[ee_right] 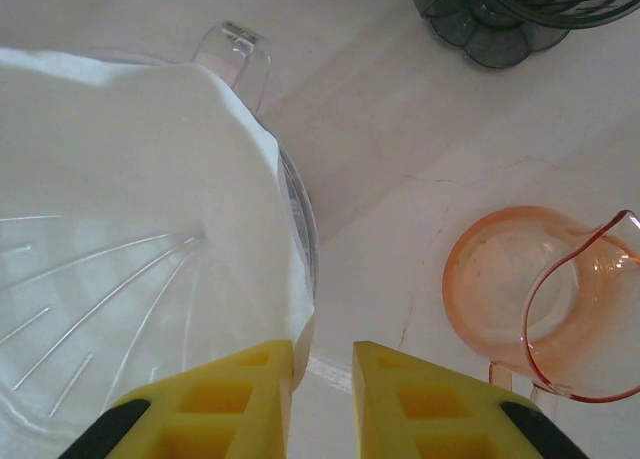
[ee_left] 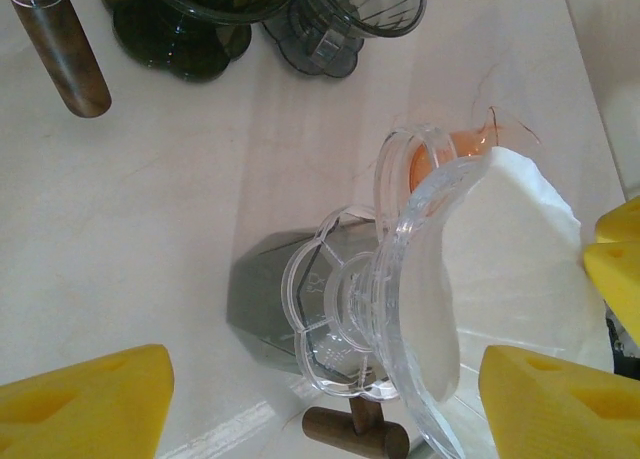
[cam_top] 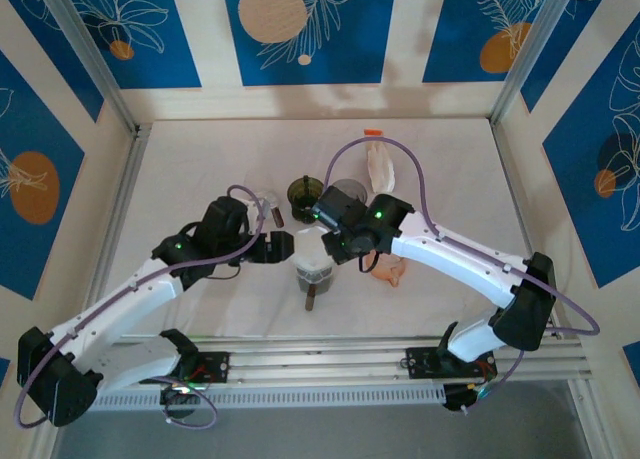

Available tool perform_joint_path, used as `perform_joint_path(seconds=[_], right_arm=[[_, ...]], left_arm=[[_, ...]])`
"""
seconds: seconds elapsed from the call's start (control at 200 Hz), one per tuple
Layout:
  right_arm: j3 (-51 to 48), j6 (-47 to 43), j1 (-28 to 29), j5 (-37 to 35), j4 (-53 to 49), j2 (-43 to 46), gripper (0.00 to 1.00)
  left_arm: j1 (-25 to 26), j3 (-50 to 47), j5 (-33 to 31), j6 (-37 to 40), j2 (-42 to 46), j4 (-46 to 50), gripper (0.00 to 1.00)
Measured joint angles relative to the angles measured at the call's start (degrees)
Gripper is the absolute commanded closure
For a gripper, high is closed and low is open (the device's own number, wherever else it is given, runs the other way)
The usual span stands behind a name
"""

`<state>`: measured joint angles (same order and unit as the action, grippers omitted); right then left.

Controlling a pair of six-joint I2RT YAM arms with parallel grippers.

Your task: Place the coffee filter in the dripper

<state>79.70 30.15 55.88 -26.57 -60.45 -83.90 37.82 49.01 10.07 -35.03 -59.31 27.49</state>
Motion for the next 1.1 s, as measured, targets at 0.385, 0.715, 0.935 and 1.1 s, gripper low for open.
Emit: perform_joint_path(seconds=[0.385,0.715,0.935,1.1], right_arm=[[0.0,0.0,0.3,0.0,0.0,0.0,0.77],[0.0,0.0,0.4,0.0,0.3,-0.6,0.77],[0.4,0.1,0.5,-0.3,-0.1,-0.7,0.66],[1.3,0.5,0.7,-1.1,-0.8,-0.6,0.53]], left_arm=[[-0.7,-1.7,0.4,-0.2,-1.0,-0.2,0.27],[-1.3,-2.8,1.5,-0.5,-1.0,-2.2,0.28],[-1.5,-3.0,1.9,-0.7,-0.8,-2.6,0.27],[-1.6,-3.0,1.8,-0.7,-0.7,-2.4,0.25]])
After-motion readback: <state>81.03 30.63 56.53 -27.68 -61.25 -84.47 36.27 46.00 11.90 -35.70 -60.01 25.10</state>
